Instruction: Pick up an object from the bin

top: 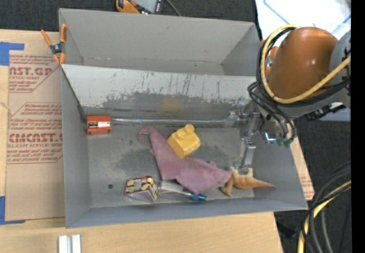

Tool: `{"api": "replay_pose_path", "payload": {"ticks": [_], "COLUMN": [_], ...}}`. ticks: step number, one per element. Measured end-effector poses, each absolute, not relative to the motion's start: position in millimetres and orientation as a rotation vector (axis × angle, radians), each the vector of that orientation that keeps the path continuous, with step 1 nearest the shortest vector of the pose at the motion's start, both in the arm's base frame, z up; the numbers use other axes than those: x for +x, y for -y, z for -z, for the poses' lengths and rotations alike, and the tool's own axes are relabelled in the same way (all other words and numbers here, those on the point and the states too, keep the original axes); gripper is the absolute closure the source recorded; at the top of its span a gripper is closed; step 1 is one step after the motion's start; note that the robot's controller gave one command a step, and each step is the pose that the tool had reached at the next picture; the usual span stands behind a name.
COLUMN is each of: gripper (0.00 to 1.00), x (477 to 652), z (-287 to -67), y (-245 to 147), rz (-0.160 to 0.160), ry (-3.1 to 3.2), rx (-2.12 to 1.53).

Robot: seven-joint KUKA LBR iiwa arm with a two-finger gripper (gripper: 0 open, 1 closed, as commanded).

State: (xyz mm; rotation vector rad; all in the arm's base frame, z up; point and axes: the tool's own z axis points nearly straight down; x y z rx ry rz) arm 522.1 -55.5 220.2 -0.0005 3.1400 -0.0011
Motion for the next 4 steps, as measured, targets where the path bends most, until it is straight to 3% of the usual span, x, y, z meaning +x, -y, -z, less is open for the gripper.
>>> {"api": "replay_pose_path", "payload": {"ticks": [1,2,3,4], "gripper": [0.00,0.00,0.00,1.00], "x": [522.1,507.7,520.0,486.7], "z": [-220.2,-146.6,-119.6,-71.8], "y": [55.5,51.2,54.6,51.2], "rz": [0.001,0.002,0.003,0.001], "ry": [-3.140,-3.130,-3.123,-3.115], "rx": [0.000,-0.190,-0.213,-0.404]}}
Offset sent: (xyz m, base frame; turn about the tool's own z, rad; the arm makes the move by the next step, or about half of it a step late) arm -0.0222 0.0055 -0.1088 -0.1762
